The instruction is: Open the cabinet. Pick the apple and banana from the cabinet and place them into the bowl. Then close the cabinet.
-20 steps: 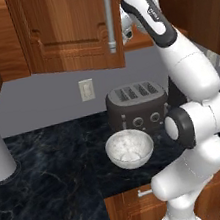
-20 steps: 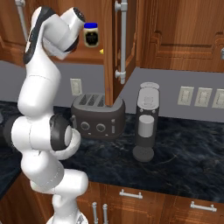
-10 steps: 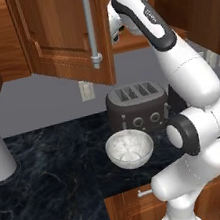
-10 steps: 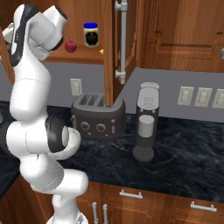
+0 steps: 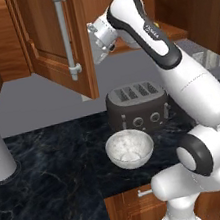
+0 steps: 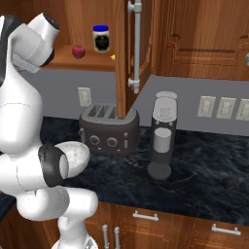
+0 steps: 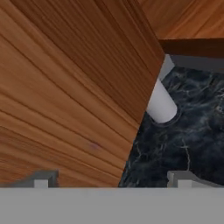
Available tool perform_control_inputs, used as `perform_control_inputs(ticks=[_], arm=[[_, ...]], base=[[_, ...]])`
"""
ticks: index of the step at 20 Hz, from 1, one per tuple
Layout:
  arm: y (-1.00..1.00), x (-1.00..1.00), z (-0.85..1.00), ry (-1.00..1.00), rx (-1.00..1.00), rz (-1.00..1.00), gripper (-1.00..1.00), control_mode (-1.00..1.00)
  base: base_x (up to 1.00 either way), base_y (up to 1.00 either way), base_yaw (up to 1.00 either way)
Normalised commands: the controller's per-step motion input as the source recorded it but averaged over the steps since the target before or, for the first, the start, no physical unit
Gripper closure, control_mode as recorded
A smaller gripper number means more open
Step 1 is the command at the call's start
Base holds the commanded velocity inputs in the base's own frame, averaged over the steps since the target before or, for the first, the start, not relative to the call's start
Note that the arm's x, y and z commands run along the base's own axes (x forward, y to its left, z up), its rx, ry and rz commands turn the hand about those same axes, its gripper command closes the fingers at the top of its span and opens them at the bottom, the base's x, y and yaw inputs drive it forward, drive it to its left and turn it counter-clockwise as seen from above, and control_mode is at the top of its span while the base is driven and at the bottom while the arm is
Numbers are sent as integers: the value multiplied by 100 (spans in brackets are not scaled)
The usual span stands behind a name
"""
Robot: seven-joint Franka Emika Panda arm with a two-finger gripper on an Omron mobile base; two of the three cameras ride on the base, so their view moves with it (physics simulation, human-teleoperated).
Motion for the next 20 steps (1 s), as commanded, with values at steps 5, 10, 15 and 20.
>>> perform_control_inputs(ticks=[5,10,15,20], arm=[[-99,-22,10,0,2,-2,-100,-100],[-100,-47,0,-7,0,-7,-100,-100],[-87,-16,8,-11,0,-22,-100,-100],[-53,0,4,-18,-4,-29,-100,-100]], base=[[0,0,0],[0,0,0],[0,0,0],[0,0,0]])
